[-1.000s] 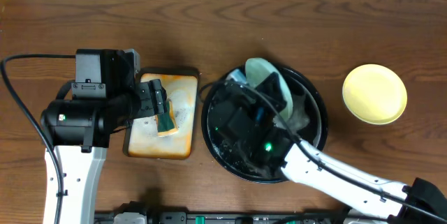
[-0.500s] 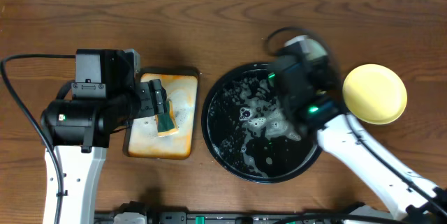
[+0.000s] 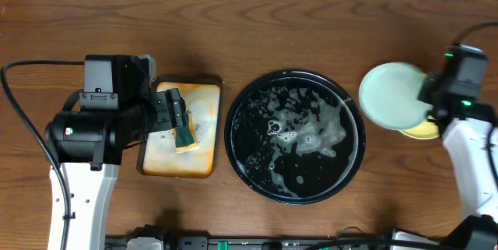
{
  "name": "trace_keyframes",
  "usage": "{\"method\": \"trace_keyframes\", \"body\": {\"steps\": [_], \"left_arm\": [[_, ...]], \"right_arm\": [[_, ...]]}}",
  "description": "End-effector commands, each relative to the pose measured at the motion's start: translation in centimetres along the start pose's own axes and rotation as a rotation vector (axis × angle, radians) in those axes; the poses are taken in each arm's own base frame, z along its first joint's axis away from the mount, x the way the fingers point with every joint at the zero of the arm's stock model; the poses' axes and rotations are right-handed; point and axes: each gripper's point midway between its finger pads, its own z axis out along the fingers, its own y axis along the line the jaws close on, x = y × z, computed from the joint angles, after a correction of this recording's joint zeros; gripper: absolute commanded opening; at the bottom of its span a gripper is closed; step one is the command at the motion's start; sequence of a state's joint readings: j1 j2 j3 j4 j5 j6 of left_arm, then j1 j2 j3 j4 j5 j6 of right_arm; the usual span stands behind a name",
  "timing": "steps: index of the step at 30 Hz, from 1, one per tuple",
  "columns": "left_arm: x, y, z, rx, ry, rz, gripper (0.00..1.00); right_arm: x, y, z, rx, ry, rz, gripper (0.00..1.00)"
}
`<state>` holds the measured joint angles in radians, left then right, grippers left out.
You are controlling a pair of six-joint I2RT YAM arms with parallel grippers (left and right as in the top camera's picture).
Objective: Clean dirty plates on tray and stack at the side
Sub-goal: 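Carry the pale-blue plate right and stack it on the plates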
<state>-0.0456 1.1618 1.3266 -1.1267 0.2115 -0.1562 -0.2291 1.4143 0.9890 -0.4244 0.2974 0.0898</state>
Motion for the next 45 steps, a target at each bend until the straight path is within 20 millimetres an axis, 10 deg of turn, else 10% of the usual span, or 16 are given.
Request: {"method": "trace_keyframes", "body": {"steps": [1, 14, 22, 27, 40, 45], "left_arm": [[-0.3, -0.2, -0.6, 0.01, -0.018, 0.004, 0.83], [-0.3, -0.2, -0.6, 0.01, -0.018, 0.004, 0.83], [-0.3, -0.2, -0.6, 0.01, -0.018, 0.004, 0.83], [-0.3, -0.2, -0.6, 0.01, -0.018, 0.004, 0.83], [-0.3, -0.2, -0.6, 0.01, -0.018, 0.004, 0.83], [-0.3, -0.2, -0.6, 0.01, -0.018, 0.004, 0.83]], "right_arm": [[0.1, -0.5, 0.7, -0.157, 0.04, 0.16, 0.01], [2.3, 1.6, 2.3, -0.271, 0.14, 0.166, 0.01], [7.9, 2.5, 7.4, -0.239, 0.341, 0.149, 0.01], [10.4, -1.4, 8.8, 0.003, 0.411, 0.195, 0.01], [2.4, 1.6, 2.5, -0.227, 0.152, 0.25, 0.07], [0.1, 6.9, -3.8, -0.552, 0.083, 0.207, 0.22]]}}
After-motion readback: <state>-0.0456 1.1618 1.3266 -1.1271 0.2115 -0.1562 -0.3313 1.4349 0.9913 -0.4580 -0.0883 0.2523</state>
